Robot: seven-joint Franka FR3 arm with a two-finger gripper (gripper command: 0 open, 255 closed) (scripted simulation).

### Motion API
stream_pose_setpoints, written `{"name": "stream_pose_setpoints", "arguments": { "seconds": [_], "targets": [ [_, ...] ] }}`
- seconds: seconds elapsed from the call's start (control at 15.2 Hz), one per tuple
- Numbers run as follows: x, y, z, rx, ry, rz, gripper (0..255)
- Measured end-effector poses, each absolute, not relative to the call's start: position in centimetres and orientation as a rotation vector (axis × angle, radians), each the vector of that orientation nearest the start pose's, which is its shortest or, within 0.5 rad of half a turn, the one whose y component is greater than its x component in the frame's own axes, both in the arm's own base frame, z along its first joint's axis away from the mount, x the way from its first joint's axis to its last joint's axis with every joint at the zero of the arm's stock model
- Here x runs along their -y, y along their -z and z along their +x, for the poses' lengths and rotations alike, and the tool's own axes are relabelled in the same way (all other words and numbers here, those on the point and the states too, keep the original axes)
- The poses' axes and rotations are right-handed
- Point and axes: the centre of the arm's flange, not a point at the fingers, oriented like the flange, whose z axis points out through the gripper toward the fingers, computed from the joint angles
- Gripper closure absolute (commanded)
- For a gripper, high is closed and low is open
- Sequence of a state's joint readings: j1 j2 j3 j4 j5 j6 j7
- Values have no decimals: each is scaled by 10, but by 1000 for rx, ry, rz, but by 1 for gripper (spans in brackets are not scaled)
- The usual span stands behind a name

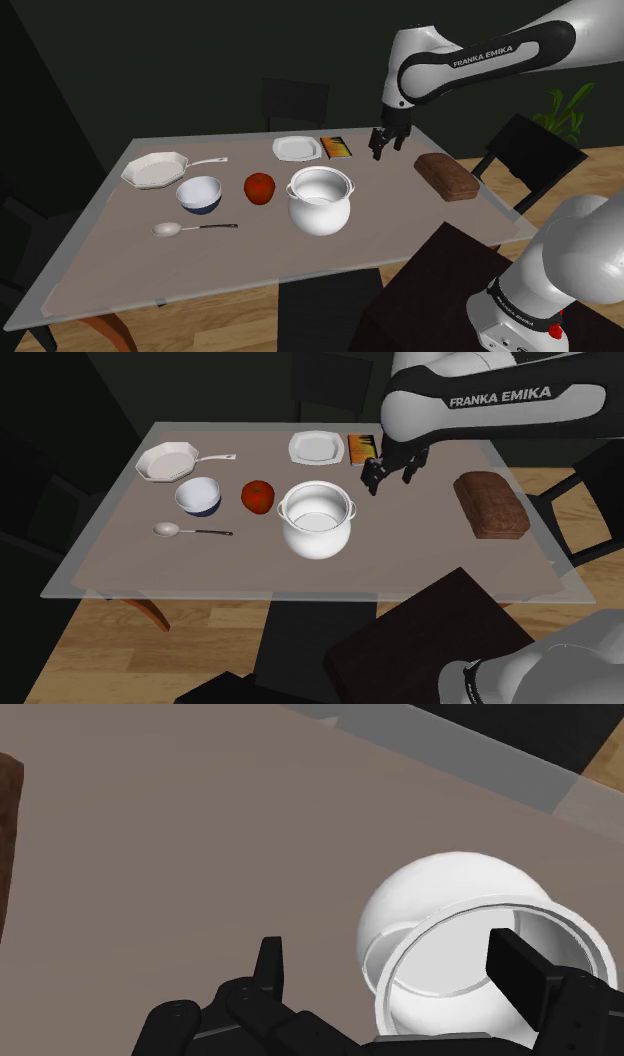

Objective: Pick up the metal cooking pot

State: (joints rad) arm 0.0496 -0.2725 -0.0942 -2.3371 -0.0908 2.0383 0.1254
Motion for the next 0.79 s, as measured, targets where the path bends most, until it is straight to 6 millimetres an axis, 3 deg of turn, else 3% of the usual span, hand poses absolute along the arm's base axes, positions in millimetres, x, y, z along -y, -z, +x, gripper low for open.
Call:
{"name": "stream_pose_setpoints", "arguments": {
  "seconds": [0.79],
  "targets": [
    [24, -328, 568, -111, -43, -3202, 0]
  ]
}}
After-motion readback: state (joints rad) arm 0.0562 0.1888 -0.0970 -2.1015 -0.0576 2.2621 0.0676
